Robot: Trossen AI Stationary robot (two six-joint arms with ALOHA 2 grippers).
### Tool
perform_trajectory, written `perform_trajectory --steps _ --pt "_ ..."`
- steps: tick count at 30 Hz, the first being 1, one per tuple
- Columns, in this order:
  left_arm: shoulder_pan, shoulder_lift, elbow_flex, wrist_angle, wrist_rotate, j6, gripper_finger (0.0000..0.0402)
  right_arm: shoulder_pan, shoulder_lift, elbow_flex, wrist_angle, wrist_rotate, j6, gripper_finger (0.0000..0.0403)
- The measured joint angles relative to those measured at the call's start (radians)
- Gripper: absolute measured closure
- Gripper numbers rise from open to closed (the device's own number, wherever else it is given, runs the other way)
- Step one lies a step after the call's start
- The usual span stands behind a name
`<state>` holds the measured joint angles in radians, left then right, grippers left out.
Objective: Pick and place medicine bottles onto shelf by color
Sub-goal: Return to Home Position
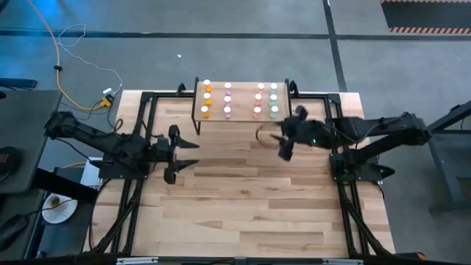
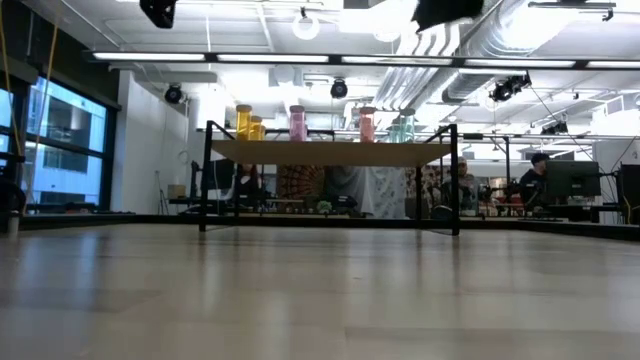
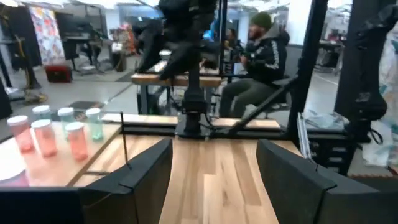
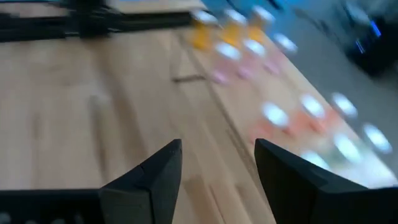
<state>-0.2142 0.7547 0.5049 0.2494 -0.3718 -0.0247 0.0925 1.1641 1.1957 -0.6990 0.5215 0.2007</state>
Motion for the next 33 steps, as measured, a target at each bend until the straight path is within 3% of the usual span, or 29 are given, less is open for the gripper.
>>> perform_trajectory --steps 3,8,23,33 --pt "0.029 -0.069 0.000 -0.092 0.028 -0.021 0.0177 0.085 0.012 -0.022 0.130 -0.001 -0.126 0.0210" --pt "0.038 -0.138 -0.056 -0.110 0.024 -0.019 0.0177 0.152 -0.015 -0.203 0.380 -0.061 -0.251 0.0210" --pt "0.037 -0.343 -0.396 0.099 0.012 -0.032 0.0177 0.223 -0.231 -0.711 0.811 -0.068 -0.111 0.0210" --pt "0.037 -0.539 -0.414 -0.105 0.015 -0.074 0.0177 0.271 -0.441 -0.952 1.021 -0.029 -0.126 0.0210"
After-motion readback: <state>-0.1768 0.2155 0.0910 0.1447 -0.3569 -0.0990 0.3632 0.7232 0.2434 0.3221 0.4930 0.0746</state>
